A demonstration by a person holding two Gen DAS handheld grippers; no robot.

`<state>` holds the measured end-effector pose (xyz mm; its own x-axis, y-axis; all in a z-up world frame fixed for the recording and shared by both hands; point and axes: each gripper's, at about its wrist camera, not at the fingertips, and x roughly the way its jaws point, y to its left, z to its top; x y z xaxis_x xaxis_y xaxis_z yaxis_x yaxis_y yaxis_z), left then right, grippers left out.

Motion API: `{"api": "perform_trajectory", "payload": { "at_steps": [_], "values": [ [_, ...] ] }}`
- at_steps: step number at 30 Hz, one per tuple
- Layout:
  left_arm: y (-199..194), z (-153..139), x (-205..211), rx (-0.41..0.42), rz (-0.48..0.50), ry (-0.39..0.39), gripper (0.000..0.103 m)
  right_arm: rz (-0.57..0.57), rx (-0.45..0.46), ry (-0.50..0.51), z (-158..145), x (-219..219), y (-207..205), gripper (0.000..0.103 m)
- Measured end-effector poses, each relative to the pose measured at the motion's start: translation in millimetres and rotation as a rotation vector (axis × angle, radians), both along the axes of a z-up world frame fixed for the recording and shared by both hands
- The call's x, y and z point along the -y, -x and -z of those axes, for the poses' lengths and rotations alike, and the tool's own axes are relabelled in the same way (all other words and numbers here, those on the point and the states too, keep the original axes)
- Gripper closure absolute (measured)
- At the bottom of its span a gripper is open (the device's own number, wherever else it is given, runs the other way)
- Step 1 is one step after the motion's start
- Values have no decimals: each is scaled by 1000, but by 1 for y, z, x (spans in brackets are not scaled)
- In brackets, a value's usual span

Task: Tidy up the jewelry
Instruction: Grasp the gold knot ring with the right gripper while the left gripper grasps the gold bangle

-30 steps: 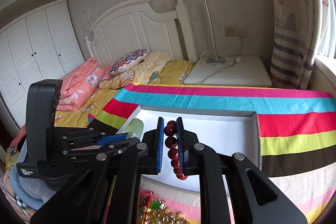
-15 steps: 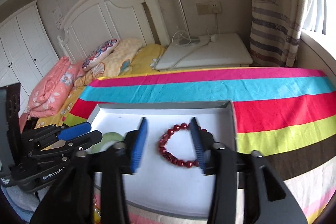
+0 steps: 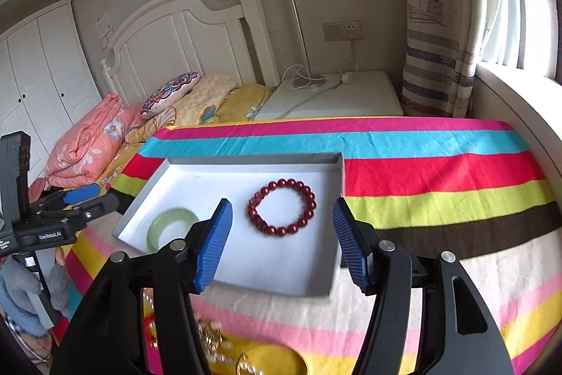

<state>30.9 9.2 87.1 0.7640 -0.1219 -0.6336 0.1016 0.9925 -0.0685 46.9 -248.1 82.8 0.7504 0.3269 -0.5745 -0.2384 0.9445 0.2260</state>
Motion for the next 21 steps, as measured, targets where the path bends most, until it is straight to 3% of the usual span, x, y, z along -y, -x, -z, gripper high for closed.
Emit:
{"api": "perform_trajectory", "payload": {
  "at_steps": [7,12,18,21],
  "values": [
    [63,22,5,1,22,69,3,7,7,-11,10,20,64,32],
    [91,46,13,-31,79,163,3,-9,-21,-30,25,25,103,30],
    [103,58,27,-16,154,140,3,-127,-40,103,36,-3,122,30],
    [100,60,26,-34,176,170,3,-186,-65,159,46,-19,122,30]
  ]
}}
